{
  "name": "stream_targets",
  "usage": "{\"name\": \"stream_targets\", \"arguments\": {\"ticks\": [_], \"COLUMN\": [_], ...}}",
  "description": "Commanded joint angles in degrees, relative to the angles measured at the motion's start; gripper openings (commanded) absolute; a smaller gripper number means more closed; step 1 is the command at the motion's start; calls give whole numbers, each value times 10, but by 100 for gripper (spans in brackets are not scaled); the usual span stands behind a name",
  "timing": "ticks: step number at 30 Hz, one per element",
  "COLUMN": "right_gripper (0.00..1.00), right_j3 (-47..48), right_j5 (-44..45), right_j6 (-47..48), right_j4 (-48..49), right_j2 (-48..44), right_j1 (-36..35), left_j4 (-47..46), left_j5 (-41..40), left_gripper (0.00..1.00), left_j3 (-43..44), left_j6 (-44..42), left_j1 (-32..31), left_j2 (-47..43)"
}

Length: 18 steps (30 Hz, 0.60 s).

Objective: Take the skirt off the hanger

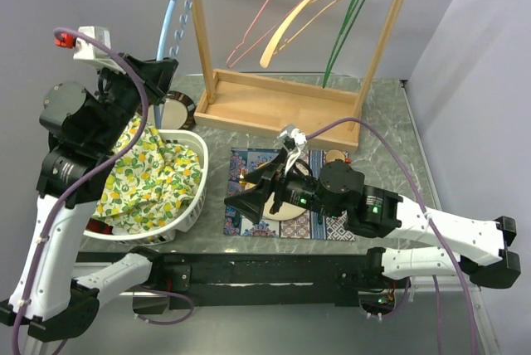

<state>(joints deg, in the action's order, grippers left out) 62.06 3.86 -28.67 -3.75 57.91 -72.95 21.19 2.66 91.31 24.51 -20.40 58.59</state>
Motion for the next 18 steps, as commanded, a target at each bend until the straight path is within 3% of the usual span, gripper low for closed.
{"name": "stream_targets", "arguments": {"ticks": [1,18], "right_gripper": [100,100], "right_j3": [2,-11], "right_j5": [7,35], "right_j6": [-1,7], "right_j4": [-3,-12], "right_j2": [-33,-92], "right_j1": [-3,-3], "left_j4": [-33,-90], "left_j5": [2,60], "left_gripper": [1,1], "left_j3": [33,206], "left_j6": [4,-14], "left_j1": [-1,0], "left_j2": [60,275]}}
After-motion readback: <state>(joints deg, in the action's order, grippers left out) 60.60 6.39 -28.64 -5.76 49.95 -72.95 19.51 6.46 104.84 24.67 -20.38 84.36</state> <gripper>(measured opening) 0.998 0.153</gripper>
